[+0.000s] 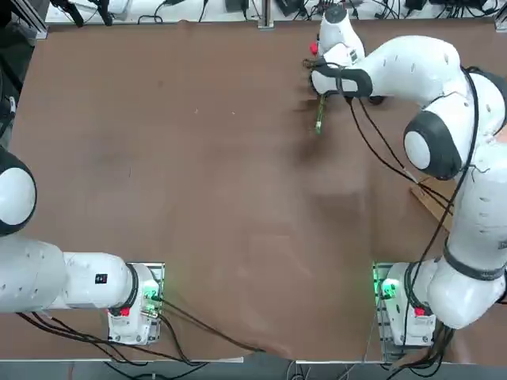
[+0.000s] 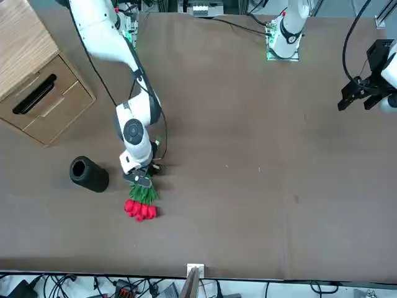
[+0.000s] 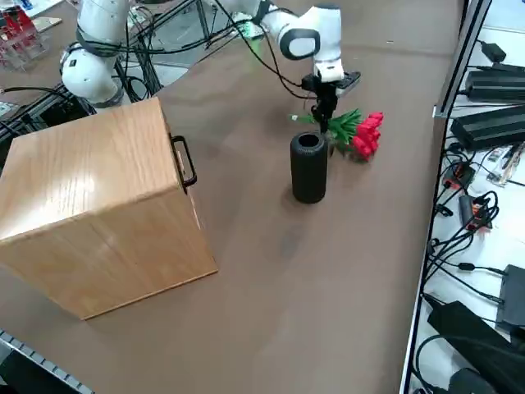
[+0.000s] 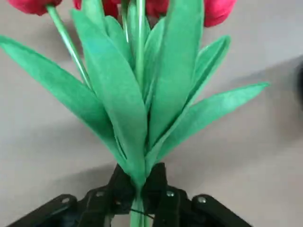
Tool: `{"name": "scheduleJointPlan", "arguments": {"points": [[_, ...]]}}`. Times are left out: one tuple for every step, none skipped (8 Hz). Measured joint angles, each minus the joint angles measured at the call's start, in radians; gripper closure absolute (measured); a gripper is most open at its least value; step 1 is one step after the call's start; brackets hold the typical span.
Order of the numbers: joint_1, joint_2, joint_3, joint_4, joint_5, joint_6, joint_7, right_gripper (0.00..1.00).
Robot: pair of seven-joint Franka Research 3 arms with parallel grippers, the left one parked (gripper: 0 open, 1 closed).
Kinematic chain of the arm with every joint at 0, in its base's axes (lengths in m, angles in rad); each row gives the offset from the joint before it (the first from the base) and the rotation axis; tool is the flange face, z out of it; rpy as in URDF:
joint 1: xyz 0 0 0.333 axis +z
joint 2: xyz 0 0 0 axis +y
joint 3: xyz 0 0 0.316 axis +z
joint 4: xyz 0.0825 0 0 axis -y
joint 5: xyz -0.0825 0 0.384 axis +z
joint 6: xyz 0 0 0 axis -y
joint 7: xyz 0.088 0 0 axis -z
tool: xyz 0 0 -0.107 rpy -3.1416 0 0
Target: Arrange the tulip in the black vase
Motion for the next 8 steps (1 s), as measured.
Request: {"name": "scheduleJointPlan", "arguments": {"points": [[0.023,-0.022,-0.036,0.037,-0.002,-0.085,0.025,0.86],[0.038,-0.037,-0.059,0.084,-0.01,-0.167,0.066,0.86],[0.048,-0.047,-0.077,0.141,-0.018,-0.234,0.111,0.86],[0.054,-0.052,-0.094,0.2,-0.024,-0.287,0.15,0.86],[0.062,-0.054,-0.118,0.257,-0.041,-0.343,0.173,0.86],[0.073,-0.058,-0.146,0.313,-0.092,-0.42,0.181,0.86],[0.088,-0.065,-0.166,0.359,-0.168,-0.503,0.195,0.86],[0.106,-0.07,-0.175,0.389,-0.255,-0.568,0.242,0.86]]}}
